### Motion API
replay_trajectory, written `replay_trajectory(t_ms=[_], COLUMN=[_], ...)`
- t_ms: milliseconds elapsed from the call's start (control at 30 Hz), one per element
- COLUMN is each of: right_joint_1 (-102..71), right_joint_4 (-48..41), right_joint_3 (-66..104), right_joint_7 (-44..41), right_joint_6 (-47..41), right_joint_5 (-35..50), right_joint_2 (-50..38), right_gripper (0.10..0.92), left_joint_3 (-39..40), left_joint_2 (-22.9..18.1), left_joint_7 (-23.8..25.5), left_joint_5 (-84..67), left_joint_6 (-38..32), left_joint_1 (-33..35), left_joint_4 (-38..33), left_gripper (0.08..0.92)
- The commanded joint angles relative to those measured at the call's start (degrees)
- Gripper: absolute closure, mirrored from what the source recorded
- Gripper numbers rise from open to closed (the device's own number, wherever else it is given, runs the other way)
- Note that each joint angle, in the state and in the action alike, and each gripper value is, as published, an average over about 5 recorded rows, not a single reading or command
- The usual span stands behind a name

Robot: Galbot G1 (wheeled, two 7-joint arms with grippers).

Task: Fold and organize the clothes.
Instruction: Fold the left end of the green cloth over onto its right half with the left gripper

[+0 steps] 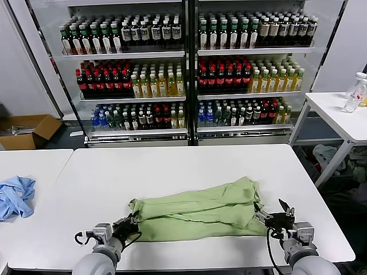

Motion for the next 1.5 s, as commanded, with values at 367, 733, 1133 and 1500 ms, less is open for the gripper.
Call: replay_trajectory(t_ms=[367,733,1133,1500], right_joint_1=[0.9,0.5,0.5,2.0], right_joint_4=[-1.0,-0.8,-1.2,-2.5], right_joint_3=[0.8,0.1,-0.2,-1.0], right_joint_7=[0.0,0.2,0.2,0.3], right_joint_6=[1.3,1.3,1.2,0.8], right_joint_5=[2.3,1.8,1.0,1.0], right_joint_2=[-1.1,-0.2,0.7,0.9], right_gripper=[0.203,0.203,0.203,0.203], left_joint_3=[-31.8,-10.5,13.0,11.3], left_joint_2=[16.2,-2.9,-15.6,-11.9], left_joint_7=[0.7,-2.9,-3.3,-0.9], left_joint_5=[-33.6,-41.8,-23.4,-17.3], left_joint_6=[0.4,-0.3,-1.6,-2.0], left_joint_1=[-0.2,0.4,-12.2,-14.5], left_joint_4=[0.4,-16.9,0.5,-0.7], left_gripper=[0.905,0.905,0.905,0.732])
